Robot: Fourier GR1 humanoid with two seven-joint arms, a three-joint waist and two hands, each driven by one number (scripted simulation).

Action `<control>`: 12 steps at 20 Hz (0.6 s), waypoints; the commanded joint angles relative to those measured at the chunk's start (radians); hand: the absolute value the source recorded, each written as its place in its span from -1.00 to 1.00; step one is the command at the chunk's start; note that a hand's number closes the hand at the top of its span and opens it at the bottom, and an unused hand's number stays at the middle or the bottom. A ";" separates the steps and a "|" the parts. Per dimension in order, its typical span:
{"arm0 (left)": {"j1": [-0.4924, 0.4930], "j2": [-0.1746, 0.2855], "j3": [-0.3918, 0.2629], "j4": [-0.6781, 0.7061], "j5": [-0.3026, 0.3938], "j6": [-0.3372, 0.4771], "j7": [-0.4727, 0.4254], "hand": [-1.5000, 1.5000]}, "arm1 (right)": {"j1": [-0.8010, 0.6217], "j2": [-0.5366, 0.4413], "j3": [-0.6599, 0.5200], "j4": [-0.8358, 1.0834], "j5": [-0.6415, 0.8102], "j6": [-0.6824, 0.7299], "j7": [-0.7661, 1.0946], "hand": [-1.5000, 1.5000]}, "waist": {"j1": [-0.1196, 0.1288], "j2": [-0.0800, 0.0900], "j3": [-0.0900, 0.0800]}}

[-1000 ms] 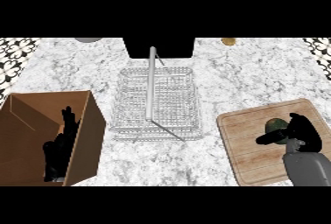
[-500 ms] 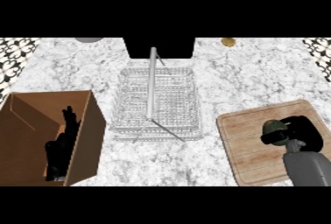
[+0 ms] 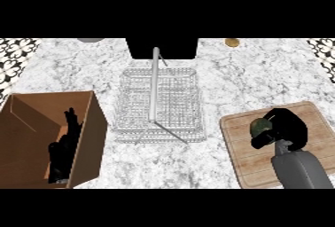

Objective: Pick the squash from the cutting board and place it in the tiered basket

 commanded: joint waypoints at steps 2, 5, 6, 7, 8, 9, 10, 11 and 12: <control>0.028 -0.021 -0.040 0.040 0.011 -0.038 0.021 0.00 | -0.007 0.034 0.308 -0.098 -0.005 0.140 -0.324 1.00 | 0.042 0.008 -0.008; 0.039 -0.003 0.005 0.063 0.023 -0.031 0.015 0.00 | 0.068 -0.014 0.359 -0.235 -0.052 0.151 -0.462 1.00 | -0.020 0.004 -0.008; 0.063 -0.023 -0.021 0.040 0.014 -0.024 0.027 0.00 | 0.059 0.006 0.328 -0.349 -0.105 0.175 -0.427 1.00 | -0.032 -0.002 -0.008; 0.038 -0.033 -0.003 0.066 0.011 0.000 0.027 0.00 | 0.100 0.017 0.308 -0.396 -0.135 0.142 -0.437 1.00 | -0.041 0.004 -0.008; 0.078 -0.024 -0.002 0.046 0.013 -0.010 0.009 0.00 | 0.079 -0.012 0.260 -0.490 -0.180 0.195 -0.411 1.00 | -0.042 -0.001 -0.008; 0.092 -0.041 -0.017 0.051 -0.014 0.014 -0.022 0.00 | 0.134 -0.032 0.256 -0.558 -0.196 0.198 -0.416 1.00 | -0.046 0.001 -0.008; 0.085 -0.011 0.015 0.042 0.021 -0.019 -0.013 0.00 | 0.101 -0.004 0.213 -0.615 -0.234 0.195 -0.383 1.00 | -0.045 0.000 -0.008; 0.096 -0.016 0.013 0.027 0.036 -0.028 0.007 0.00 | 0.112 0.001 0.175 -0.679 -0.287 0.208 -0.371 1.00 | -0.055 -0.003 -0.008; 0.033 -0.023 0.019 0.061 0.019 -0.007 0.033 0.00 | 0.104 -0.014 0.154 -0.746 -0.308 0.236 -0.352 1.00 | -0.066 0.001 -0.009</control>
